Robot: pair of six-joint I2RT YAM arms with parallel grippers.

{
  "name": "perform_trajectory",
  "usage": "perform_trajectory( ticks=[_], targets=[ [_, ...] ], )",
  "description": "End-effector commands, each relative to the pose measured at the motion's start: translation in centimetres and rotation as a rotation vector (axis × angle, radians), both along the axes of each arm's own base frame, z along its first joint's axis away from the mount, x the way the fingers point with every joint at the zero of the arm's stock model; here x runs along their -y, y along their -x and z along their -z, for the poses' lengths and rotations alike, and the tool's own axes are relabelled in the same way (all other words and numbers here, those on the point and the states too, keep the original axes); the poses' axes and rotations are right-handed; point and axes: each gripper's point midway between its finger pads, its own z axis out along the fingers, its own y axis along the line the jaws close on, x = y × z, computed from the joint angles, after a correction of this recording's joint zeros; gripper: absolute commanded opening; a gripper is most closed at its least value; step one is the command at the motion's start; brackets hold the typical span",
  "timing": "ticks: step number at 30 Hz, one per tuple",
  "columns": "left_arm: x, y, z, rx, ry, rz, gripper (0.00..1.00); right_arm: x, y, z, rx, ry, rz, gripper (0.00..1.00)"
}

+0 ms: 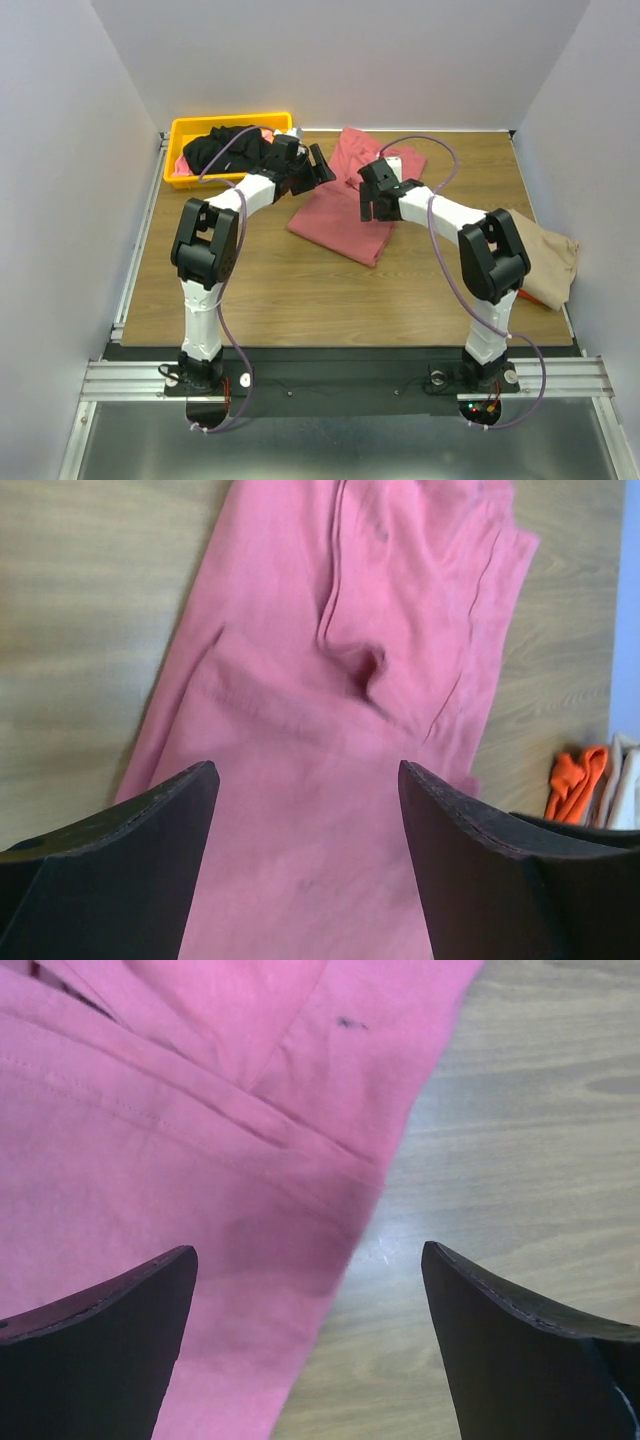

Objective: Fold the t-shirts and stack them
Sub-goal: Fold the tshirt

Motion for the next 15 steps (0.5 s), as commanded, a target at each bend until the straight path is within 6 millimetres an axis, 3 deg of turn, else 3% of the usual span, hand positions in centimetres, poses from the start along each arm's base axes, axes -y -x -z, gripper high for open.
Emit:
perform_trajectory(
  ticks=[1, 2, 4, 5, 6, 7, 8, 10, 15],
  targets=[
    [-0.8, 3.3, -6.3, 0.096, 0.02, 0.027, 0.85, -0.4, 0.6, -4.4, 0.087, -0.105, 0.003, 1.0],
    [-1.3, 3.8, -6.4, 0.097, 0.014, 0.011, 0.85, -0.5, 1.8, -3.5, 0.056, -0.116, -0.025, 1.0],
    [-2.3, 5.1, -6.0, 0.09, -0.003, -0.011, 0.85, -1.6, 3.3, -4.1, 0.05, -0.146, -0.108, 1.0],
    [-3.2, 6.5, -4.1, 0.048, -0.028, -0.025, 0.86, -2.4, 4.1, -3.7, 0.034, -0.162, -0.151, 1.0],
    [-4.3, 7.1, -4.6, 0.063, -0.046, -0.062, 0.87, -3.3, 5.7, -2.9, 0.008, -0.141, -0.213, 1.0],
    [-5.1, 8.3, -2.7, 0.021, -0.071, -0.08, 0.88, -3.7, 6.4, -2.9, 0.006, -0.139, -0.244, 1.0],
    [-5.9, 8.8, -2.8, 0.022, -0.08, -0.107, 0.88, -4.1, 6.9, -2.7, 0.008, -0.128, -0.261, 1.0],
    [-6.8, 10.1, -0.7, -0.029, -0.097, -0.127, 0.88, -5.2, 8.5, -1.4, -0.019, -0.101, -0.294, 1.0],
    [-7.7, 10.8, 3.0, -0.115, -0.124, -0.15, 0.79, -8.0, 10.4, 0.4, -0.071, -0.105, -0.368, 0.97]
  ],
)
